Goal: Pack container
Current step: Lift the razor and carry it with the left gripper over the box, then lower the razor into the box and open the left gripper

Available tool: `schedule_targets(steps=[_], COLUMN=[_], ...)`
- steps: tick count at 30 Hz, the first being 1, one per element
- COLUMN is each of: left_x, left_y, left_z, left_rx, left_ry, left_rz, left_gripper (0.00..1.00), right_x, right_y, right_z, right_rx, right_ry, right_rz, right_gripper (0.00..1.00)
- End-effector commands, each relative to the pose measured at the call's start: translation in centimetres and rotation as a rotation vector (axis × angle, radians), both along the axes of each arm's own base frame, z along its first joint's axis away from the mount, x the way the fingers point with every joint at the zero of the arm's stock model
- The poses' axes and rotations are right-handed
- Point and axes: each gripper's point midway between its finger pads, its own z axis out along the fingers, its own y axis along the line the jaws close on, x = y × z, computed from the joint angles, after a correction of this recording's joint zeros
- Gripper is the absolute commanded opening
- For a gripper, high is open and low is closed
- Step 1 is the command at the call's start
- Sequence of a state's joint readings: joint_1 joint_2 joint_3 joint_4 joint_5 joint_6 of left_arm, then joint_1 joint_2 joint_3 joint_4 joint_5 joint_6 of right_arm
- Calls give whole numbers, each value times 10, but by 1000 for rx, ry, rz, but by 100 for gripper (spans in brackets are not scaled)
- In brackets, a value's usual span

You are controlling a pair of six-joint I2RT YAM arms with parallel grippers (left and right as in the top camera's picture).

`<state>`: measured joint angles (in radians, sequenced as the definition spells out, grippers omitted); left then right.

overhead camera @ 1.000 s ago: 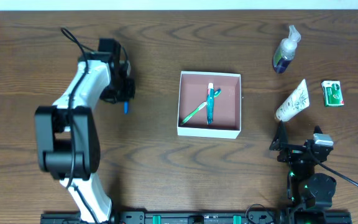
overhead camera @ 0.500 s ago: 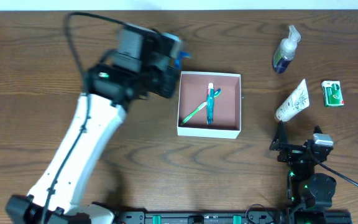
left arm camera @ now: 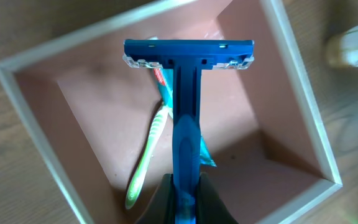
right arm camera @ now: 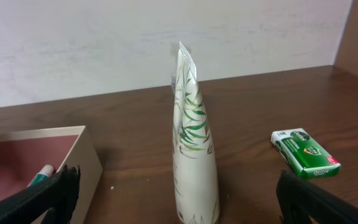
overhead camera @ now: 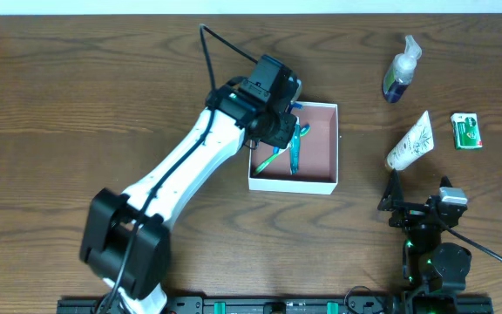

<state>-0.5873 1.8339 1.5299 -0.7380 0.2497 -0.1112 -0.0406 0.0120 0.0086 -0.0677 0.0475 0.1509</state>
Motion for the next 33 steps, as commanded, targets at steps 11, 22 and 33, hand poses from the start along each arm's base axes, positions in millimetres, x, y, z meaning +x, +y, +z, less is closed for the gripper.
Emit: schedule_targets(steps=[11,22,33], left_x=[14,22,25], left_y=[13,17,15], left_z=[-55,-78,-81], left_rx=[157,203,202], left_ry=[11,15,6], left_rz=[-4,10,12], left_gripper=[7,7,22], right_x=[0,0,0], right_y=[3,3,3], right_z=[-1,-1,-1], right_rx=[-10,-10,-10], right_ry=[2,2,2], right_rz=[14,14,14], right_gripper=[99,99,99])
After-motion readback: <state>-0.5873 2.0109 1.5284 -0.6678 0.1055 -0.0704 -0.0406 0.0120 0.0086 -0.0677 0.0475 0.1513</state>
